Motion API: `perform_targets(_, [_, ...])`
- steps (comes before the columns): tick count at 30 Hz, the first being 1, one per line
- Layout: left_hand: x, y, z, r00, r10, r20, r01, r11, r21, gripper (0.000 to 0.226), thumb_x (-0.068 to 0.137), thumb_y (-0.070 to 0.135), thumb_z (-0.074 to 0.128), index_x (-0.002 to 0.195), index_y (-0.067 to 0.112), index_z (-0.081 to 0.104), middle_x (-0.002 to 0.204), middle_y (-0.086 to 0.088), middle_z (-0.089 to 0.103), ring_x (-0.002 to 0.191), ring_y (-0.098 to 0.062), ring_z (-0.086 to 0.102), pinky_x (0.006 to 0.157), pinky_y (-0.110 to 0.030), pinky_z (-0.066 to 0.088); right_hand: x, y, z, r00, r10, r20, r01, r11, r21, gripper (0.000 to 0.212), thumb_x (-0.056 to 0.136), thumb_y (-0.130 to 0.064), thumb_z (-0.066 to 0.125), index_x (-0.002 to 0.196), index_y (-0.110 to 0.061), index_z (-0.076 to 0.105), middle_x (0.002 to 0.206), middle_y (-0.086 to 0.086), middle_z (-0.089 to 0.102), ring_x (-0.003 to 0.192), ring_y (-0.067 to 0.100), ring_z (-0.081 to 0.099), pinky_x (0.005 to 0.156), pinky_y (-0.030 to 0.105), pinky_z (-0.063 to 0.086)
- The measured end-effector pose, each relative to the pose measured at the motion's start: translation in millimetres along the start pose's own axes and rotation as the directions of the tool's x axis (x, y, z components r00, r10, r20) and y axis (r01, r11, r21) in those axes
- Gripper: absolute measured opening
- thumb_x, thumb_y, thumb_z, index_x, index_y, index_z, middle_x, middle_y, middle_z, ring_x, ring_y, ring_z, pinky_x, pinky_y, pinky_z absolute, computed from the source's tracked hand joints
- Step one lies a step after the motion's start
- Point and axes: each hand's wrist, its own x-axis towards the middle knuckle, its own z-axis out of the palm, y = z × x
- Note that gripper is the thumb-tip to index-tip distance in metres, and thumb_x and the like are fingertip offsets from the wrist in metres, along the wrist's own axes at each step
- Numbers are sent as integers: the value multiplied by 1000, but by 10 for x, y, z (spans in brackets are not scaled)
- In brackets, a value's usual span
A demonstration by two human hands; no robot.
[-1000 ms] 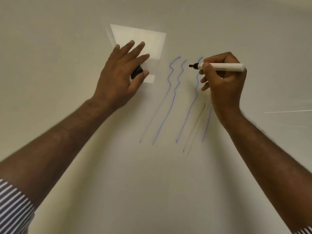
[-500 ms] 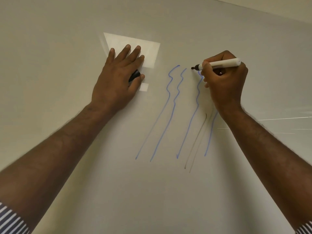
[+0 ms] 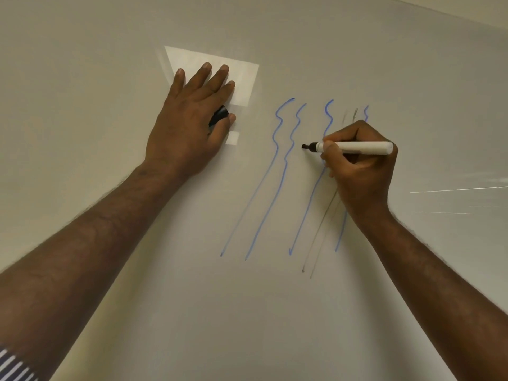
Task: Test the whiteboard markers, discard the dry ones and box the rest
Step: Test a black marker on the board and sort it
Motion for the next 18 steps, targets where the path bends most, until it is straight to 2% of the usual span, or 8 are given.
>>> perform_targets(2, [-2,3,-3,1000,-1,-2,1,1000,0,52,103,31,45,151,11,44,163,-5,33,154,-24,22,127,-45,5,-66,-12,-31,1000,19,-17,-18,1000,14,16,85,-9,71,72,-17,65,70,11,68,60,37,63,49,51,46])
perform_targets(4, [-3,3,-4,1000,-3,-3,3,1000,1,52,103,31,44,151,11,44,163,-4,33,154,-23,22,127,-45,5,-170,-37,-48,1000,14,-5,-14,1000,23,15,83,-4,70,71,-12,66,68,13,66,59,35,61,48,47,45])
perform_targets(7, [-5,4,-6,1000,-3,-5,3,1000,-5,52,103,31,44,151,11,44,163,-4,33,154,-23,23,128,-44,5,-406,-81,-48,995,-13,99,13,1000,4,14,78,2,68,65,2,63,63,13,63,56,28,58,50,35,41])
perform_targets(11, [-11,11,-5,1000,-4,-11,4,1000,-11,52,103,31,44,151,11,44,163,-5,33,154,-23,23,127,-45,5,-732,-126,-49,968,3,249,-13,999,39,17,76,-8,65,62,1,63,61,5,63,52,26,58,46,37,40])
perform_targets(14, [-14,9,-3,1000,-7,-16,7,1000,-16,51,103,30,45,151,11,45,163,-4,34,154,-23,23,128,-44,5,-971,-184,-60,909,-6,417,-27,997,74,11,74,-4,64,63,-4,64,63,-6,63,52,15,59,46,27,39])
perform_targets(16, [-16,8,-3,1000,-9,-18,9,1000,-22,51,103,30,45,151,11,45,163,-4,34,154,-23,23,128,-43,5,-1103,-221,-70,852,-7,523,-22,999,49,11,73,0,65,64,-7,64,65,-13,62,53,3,56,51,19,37])
perform_targets(18, [-20,8,-4,1000,-11,-19,10,1000,-25,51,103,30,45,150,11,46,162,-4,34,154,-23,23,127,-42,4,-1167,-259,-79,801,-1,598,-2,1000,5,11,72,1,65,64,-8,63,66,-16,61,54,-1,55,54,12,35])
